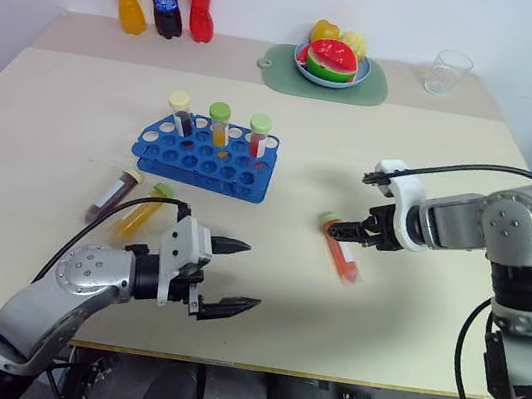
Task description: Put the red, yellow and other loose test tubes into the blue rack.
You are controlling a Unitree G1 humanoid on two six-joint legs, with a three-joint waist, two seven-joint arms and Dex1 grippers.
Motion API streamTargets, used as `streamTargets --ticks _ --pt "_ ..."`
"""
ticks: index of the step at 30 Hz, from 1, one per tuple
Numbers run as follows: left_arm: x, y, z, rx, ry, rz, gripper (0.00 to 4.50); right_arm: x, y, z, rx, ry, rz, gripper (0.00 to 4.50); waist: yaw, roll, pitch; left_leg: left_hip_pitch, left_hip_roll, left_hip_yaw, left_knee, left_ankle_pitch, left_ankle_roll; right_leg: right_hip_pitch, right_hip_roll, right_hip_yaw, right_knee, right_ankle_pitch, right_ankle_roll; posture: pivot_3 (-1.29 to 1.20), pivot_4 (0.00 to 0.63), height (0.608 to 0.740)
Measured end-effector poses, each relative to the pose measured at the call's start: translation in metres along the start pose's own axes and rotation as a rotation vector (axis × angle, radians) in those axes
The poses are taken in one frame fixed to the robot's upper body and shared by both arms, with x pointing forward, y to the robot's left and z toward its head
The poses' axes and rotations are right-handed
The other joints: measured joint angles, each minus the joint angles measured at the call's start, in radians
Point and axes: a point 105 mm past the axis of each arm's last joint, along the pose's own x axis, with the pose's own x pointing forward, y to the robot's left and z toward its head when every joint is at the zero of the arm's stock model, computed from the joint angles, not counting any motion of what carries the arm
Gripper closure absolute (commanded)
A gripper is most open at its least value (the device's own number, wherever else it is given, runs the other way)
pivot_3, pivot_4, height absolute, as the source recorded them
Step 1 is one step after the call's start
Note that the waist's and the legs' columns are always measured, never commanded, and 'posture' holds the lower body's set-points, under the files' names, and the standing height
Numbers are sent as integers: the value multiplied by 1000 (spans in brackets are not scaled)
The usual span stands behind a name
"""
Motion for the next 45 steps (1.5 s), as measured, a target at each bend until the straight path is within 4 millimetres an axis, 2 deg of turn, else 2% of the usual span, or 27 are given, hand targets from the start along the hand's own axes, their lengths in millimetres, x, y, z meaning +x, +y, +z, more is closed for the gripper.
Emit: streamTargets --ticks 2,4,5,10,11,16,18,22,24,26,28,31,37,45 --pt "-1 -5 -4 -3 15 -15 184 3 -1 0 34 29 -8 155 2 0 0 -2 0 -1 0 0 0 -1 0 0 0 0 0 0 150 734" --pt "-1 -6 -7 1 26 -14 0 7 1 0 57 63 -4 689 3 0 0 -3 0 -1 1 0 0 -2 0 0 0 0 0 0 150 734" --pt "-1 -7 -8 5 29 -11 0 9 3 -1 65 80 1 1043 2 0 0 -3 0 0 1 0 0 -2 0 0 -1 0 0 0 150 734" --pt "-1 -7 -13 6 30 29 0 15 11 -7 69 144 3 3508 1 0 0 -4 0 -1 1 0 1 -3 0 0 0 0 0 0 150 734" --pt "-1 -7 -13 5 31 35 0 15 13 -7 64 149 6 3750 1 0 0 -4 0 -1 1 0 1 -3 0 0 0 0 0 0 150 734" --pt "-3 -3 -14 13 23 83 0 11 20 -4 37 137 13 3758 1 0 0 -4 0 -1 1 0 1 -3 0 0 0 0 0 0 150 734" --pt "-5 2 -12 8 6 121 0 5 26 4 -3 57 26 3758 2 0 0 -6 0 -1 1 0 1 -5 0 -1 0 0 0 0 150 734" --pt "-23 37 -8 -40 -85 362 0 -20 67 40 -216 -386 142 3758 4 0 0 -6 2 -2 1 -1 2 -5 1 -3 -1 0 1 0 150 734" --pt "-34 56 -8 -56 -128 495 0 -26 78 50 -262 -595 222 3758 4 0 -1 -5 2 -2 1 -1 2 -3 1 -3 -2 0 1 0 150 734" --pt "-47 78 -10 -57 -159 651 0 -23 82 54 -294 -792 270 3758 5 -1 -1 -4 1 -2 1 -1 2 -2 0 -3 -2 0 1 0 150 734" --pt "-57 99 -12 -48 -193 795 0 -14 86 64 -330 -971 240 3758 3 -1 -1 -4 1 -1 2 -1 1 -2 0 -3 0 1 1 0 150 734" --pt "-58 112 -8 -12 -229 878 0 0 95 78 -352 -1185 176 3758 -3 -1 -1 -3 1 -1 1 0 0 -4 1 -2 2 1 1 0 150 734" --pt "-55 115 -18 -4 -228 930 0 30 114 88 -401 -1302 130 3758 1 0 -1 -4 1 -1 0 2 -3 -5 0 -2 2 1 0 0 150 734" --pt "-56 107 -27 -29 -210 924 0 45 135 84 -482 -1312 206 3758 1 0 -1 -4 1 -2 0 2 -3 -4 0 -2 3 1 0 0 150 734"
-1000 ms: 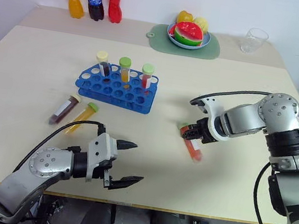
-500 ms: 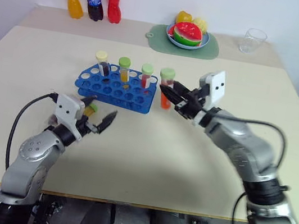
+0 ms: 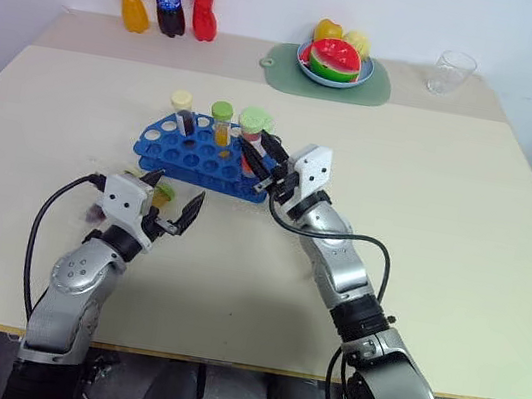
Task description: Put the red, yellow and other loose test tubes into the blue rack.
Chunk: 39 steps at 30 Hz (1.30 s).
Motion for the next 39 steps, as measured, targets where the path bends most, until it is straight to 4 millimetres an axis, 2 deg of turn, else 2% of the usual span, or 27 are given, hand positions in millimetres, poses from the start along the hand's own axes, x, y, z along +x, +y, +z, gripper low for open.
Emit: streamTargets --ticks 3,8,16,26,28,29,33,34,36,39 --pt "-1 -3 2 -11 -7 -18 0 2 5 -3 3 -1 9 3758 -1 0 0 0 0 0 0 0 0 0 0 0 0 0 0 0 150 734" --pt "-4 -5 0 -28 6 -27 0 -2 -4 -15 12 41 -30 3758 -1 0 0 0 0 0 0 0 0 0 0 0 0 0 0 0 150 734" --pt "-5 -6 -2 -39 18 -37 0 -1 -1 -17 29 40 -25 3758 -1 0 0 1 0 0 0 0 0 0 0 0 1 0 0 0 150 734" --pt "-5 -7 -2 -40 19 -44 0 -1 4 -29 39 80 -25 3758 -2 0 0 1 0 0 0 0 0 0 0 0 1 0 0 0 150 734" --pt "-5 -7 -2 -41 20 -42 0 -2 4 -30 46 85 -18 2706 -2 0 0 1 0 0 0 0 0 0 0 0 1 0 0 0 150 734" --pt "-5 -7 -2 -42 22 -41 0 -2 4 -30 54 83 -11 2343 -3 0 0 1 0 0 0 0 0 0 0 0 1 0 0 0 150 734" --pt "-3 -6 -2 -53 58 -33 0 -1 2 -26 70 61 -30 242 -2 0 0 1 0 0 0 0 0 0 0 0 1 0 0 0 150 734" --pt "-1 -4 1 -52 70 -36 0 0 -2 -23 63 54 -46 62 -2 0 0 1 0 0 0 0 0 0 0 0 1 0 0 0 150 734" --pt "3 0 8 -36 90 -37 0 2 -8 -14 44 28 -68 62 -1 0 0 1 0 -1 0 0 0 0 0 0 2 0 0 0 150 734" --pt "13 12 27 60 212 -56 0 0 -19 7 -3 -15 -60 62 0 0 0 0 -1 -3 0 1 -1 0 0 -2 1 0 0 0 150 734"
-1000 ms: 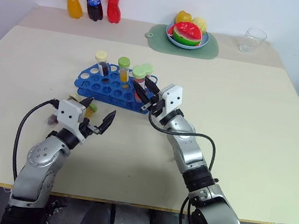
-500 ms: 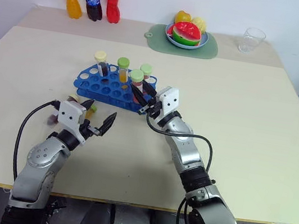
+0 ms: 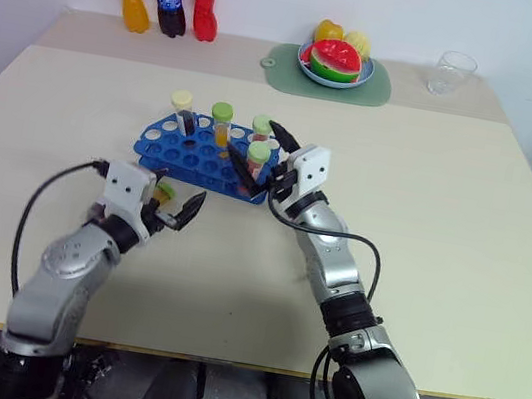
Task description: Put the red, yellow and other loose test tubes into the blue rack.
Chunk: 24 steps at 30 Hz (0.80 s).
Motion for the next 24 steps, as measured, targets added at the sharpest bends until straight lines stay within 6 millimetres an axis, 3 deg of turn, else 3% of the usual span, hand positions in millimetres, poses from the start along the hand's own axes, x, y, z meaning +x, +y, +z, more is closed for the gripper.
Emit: streamTargets --ticks 4,9,12,15,21,24 --pt "0 17 32 94 211 -22 0 -13 -18 23 -82 9 76 62 -3 0 0 1 -1 0 -1 0 0 2 0 0 -1 0 0 0 150 734" --pt "-10 27 17 39 639 -75 0 -45 -19 23 -132 164 303 62 -13 1 1 2 -1 0 -2 0 0 2 1 0 -1 0 0 0 150 734" --pt "-8 29 13 -40 749 -122 0 -74 -4 22 -121 289 518 62 -17 1 1 2 -1 0 -1 0 0 2 1 0 -1 0 0 0 150 734" --pt "-9 31 5 -33 828 -131 0 -89 11 26 -105 340 641 62 -25 1 1 2 0 0 -1 0 0 1 1 0 0 0 0 0 150 734" --pt "-1 34 -11 -53 932 -126 0 -95 29 33 -69 345 711 62 -18 1 1 1 -1 0 0 0 0 2 1 0 0 0 0 0 150 734" --pt "4 32 -23 -41 970 -127 819 -96 31 30 -59 355 699 0 -11 1 1 1 -1 0 0 0 0 1 1 0 -1 0 0 0 150 734"
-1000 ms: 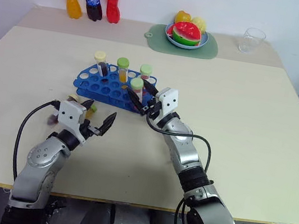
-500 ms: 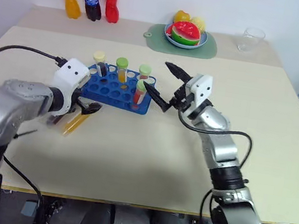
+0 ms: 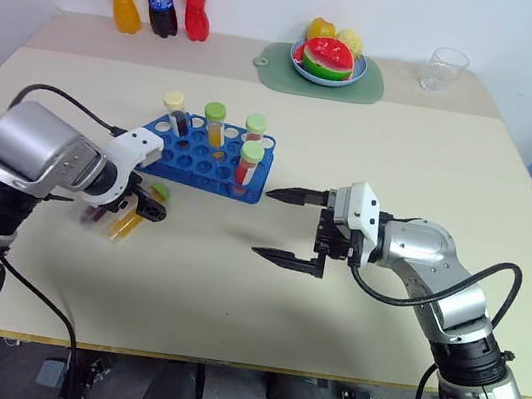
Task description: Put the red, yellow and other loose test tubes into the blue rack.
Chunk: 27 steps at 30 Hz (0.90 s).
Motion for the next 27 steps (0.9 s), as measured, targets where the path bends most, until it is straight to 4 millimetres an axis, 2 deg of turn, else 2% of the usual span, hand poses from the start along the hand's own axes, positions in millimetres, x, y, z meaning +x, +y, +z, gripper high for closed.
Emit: streamTargets --ticks 5,6,10,13,15,16,19,21,24,27 --pt "4 2 0 0 4 9 3332 2 4 1 0 -8 -9 0 12 0 0 -1 0 0 0 0 0 -1 0 0 0 0 0 0 150 734" --pt "4 3 1 -1 3 9 3716 2 5 1 -4 -9 -9 0 12 0 0 -1 0 0 0 0 0 -1 0 0 0 0 0 0 150 734" --pt "1 2 -1 53 -66 -18 3773 4 6 0 -4 -4 -14 0 9 0 0 -1 0 0 0 0 0 -2 0 0 0 0 0 0 150 734" --pt "-18 -5 -2 162 -223 -104 3773 3 10 -9 18 16 -26 0 9 0 0 -3 1 1 0 0 -1 -4 0 1 0 0 0 0 150 734" --pt "-33 -10 0 238 -382 -140 3773 3 10 -12 27 22 -37 0 13 0 0 -3 1 1 0 0 -1 -4 -2 0 1 0 -1 0 150 734" --pt "-42 -14 2 254 -522 -145 3773 2 9 -15 34 28 -59 0 11 0 0 -2 0 2 0 0 -1 -3 -2 1 0 0 -1 0 150 734" --pt "-61 -19 4 176 -852 -107 3773 0 4 -39 91 65 -154 0 20 -1 -1 -1 0 2 2 0 0 -1 -3 0 0 0 -1 0 150 734" --pt "-70 -15 8 87 -983 -45 3773 1 1 -49 114 71 -208 0 31 -2 -1 -1 0 1 2 0 0 -1 -3 0 0 0 0 0 150 734" --pt "-78 -11 27 -59 -1253 254 3773 8 -1 -58 150 50 -280 0 46 -3 -2 3 -1 1 2 0 0 5 -3 0 -2 1 1 0 150 734" --pt "-72 -32 45 -49 -1367 422 3773 15 3 -62 167 40 -290 0 46 -5 -3 2 -2 2 2 0 0 4 -3 0 -2 1 1 0 150 734"
